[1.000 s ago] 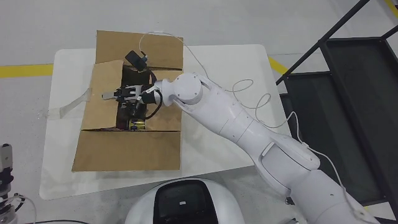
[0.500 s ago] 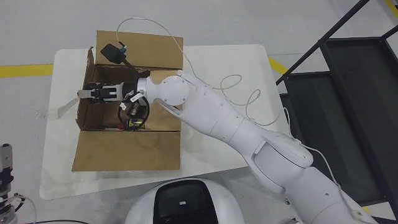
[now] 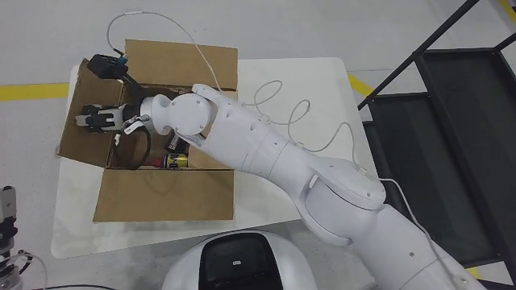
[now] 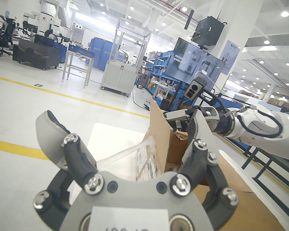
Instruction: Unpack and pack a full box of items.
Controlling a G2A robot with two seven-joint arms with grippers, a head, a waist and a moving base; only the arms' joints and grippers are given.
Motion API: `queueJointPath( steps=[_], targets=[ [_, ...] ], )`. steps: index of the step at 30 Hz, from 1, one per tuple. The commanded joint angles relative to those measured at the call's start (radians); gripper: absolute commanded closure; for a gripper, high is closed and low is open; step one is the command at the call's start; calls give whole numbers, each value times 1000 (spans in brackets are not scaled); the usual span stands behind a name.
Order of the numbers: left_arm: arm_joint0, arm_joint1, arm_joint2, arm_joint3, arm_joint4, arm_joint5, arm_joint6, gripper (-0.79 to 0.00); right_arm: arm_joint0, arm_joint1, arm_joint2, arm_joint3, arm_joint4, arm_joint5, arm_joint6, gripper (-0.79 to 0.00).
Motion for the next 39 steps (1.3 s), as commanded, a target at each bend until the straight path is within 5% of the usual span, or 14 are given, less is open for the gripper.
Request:
queueJointPath(
  steps=[1, 11, 23, 30, 39],
  targets=[
    [0, 0, 0, 0, 0, 0, 0, -785, 14, -26, -12, 37, -4, 3, 4, -111],
    [0, 0, 0, 0, 0, 0, 0, -785, 60, -144, -68, 213, -70, 81, -9, -135],
    [0, 0, 0, 0, 0, 0, 0, -785, 66, -154, -100, 258, -23, 114, 9, -148],
    [-29, 1, 18, -32, 5, -14, -36, -785, 83, -135, -7, 295, 125, -157, 9, -151],
    [-101, 5, 129, -127, 42, -11, -212, -785, 56, -72, 120, 416, 221, -489, 35, -268]
  ],
)
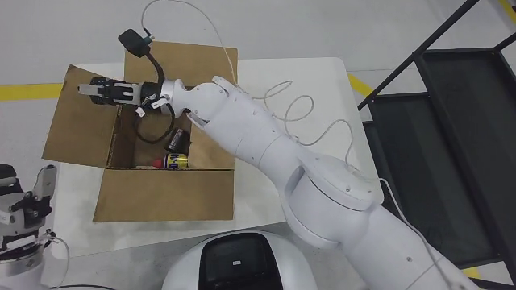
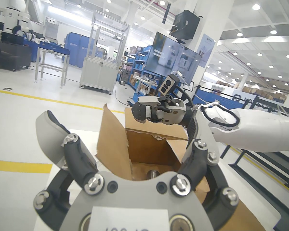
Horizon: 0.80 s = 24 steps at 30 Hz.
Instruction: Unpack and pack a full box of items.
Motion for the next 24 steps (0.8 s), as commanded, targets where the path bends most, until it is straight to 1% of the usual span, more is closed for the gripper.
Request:
queueJointPath(
  steps=[1, 5, 8, 11, 13, 14, 15, 16, 17, 19, 20, 24],
  targets=[
    [-14, 1, 31, -21, -1, 3, -47, -785, -9, 18, 23, 23, 9, -64, -7, -265],
    [-45, 5, 89, -50, -34, 8, -162, -785, -25, 66, 66, 80, 11, -172, -32, -296],
    [-73, 10, 122, -49, -134, 15, -278, -785, -34, 102, 90, 129, 0, -252, -73, -329],
    [-115, 18, 123, -49, -231, 50, -408, -785, -42, 146, 116, 140, -10, -259, -105, -376],
    [-138, 22, 123, -50, -261, 68, -465, -785, -48, 171, 124, 142, -29, -259, -123, -446],
    [-149, 24, 127, -46, -273, 87, -502, -785, -51, 187, 129, 139, -43, -259, -135, -508],
    [-162, 25, 133, -47, -289, 118, -529, -785, -55, 203, 135, 135, -57, -259, -149, -508],
    [-177, 27, 142, -49, -297, 139, -557, -785, -60, 220, 139, 131, -73, -259, -164, -634],
    [-192, 28, 152, -47, -297, 159, -586, -785, -62, 237, 142, 127, -96, -259, -182, -711],
    [-220, 30, 184, -47, -321, 191, -630, -785, -65, 271, 142, 119, -159, -259, -224, -782],
    [-233, 31, 196, -45, -334, 207, -649, -785, -66, 287, 140, 110, -194, -259, -243, -785],
    [-233, 31, 196, -45, -334, 207, -649, -785, -66, 287, 140, 110, -194, -259, -243, -785]
  ],
)
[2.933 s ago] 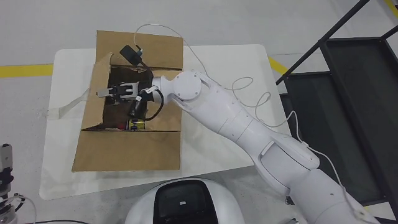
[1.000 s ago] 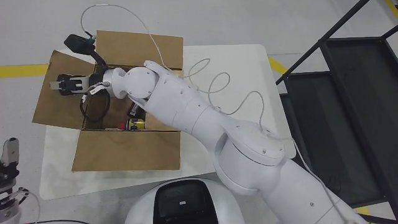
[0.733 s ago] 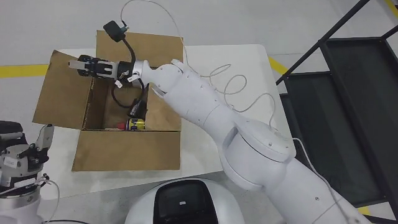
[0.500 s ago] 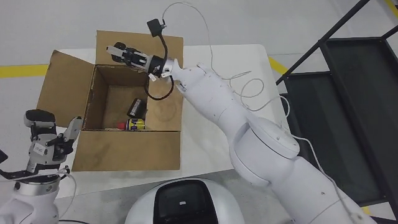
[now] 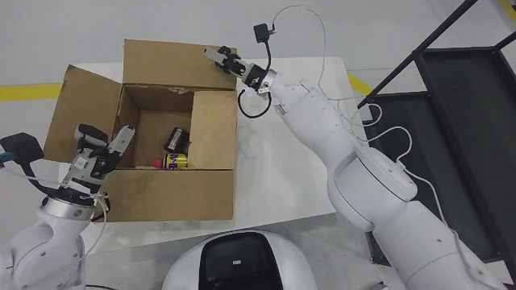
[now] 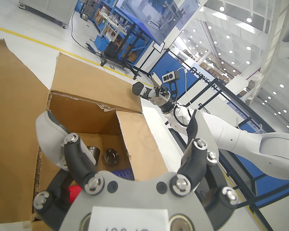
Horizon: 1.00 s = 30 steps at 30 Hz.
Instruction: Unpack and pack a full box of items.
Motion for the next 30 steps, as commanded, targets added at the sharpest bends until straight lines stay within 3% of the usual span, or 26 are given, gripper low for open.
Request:
queueJointPath(
  steps=[1, 21, 24, 30],
  targets=[
    [1, 0, -1, 0, 1, -1, 1, -785, 0, -1, 0, 1, 4, 0, 1, -785],
    [-1, 0, -3, -2, 2, 0, 8, -785, 0, -1, 0, 1, 4, 0, 1, -785],
    [17, -2, -34, -16, 55, -1, 103, -785, 0, -1, 0, 1, 4, 0, 1, -785],
    [83, -14, -61, -22, 61, 26, 310, -785, -18, 10, 8, -155, -38, 45, 16, -785]
  ],
)
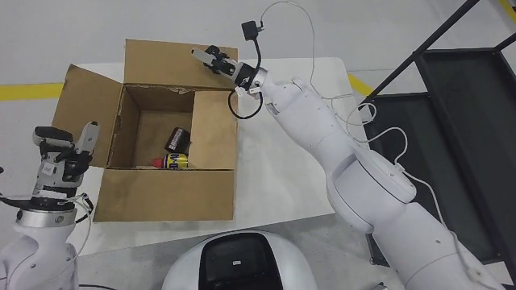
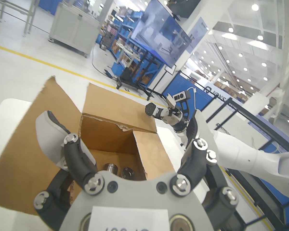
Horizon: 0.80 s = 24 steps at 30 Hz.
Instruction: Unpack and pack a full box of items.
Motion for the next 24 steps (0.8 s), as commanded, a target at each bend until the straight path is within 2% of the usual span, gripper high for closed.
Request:
queueJointPath(
  steps=[1, 5, 8, 13, 17, 24],
  targets=[
    [17, -3, -14, 0, -19, 4, 56, -785, -2, 8, 6, -26, -16, 1, 6, -785],
    [31, -7, -33, 1, -47, 17, 114, -785, -10, 40, 41, -48, -8, -5, 68, -785],
    [17, -6, -27, 13, -35, 20, 94, -785, -20, 73, 74, -62, 2, -5, 135, -785],
    [-30, -3, 1, 50, -11, 25, 65, -785, -71, 149, 173, -154, 114, 36, 313, -785],
    [-61, -2, 27, 64, 14, 37, 48, -785, -155, 228, 286, -332, 146, 113, 402, -785],
    [-89, 0, 48, 63, 68, 49, 43, -785, -405, 328, 468, -807, -34, 390, 359, -785]
  ],
)
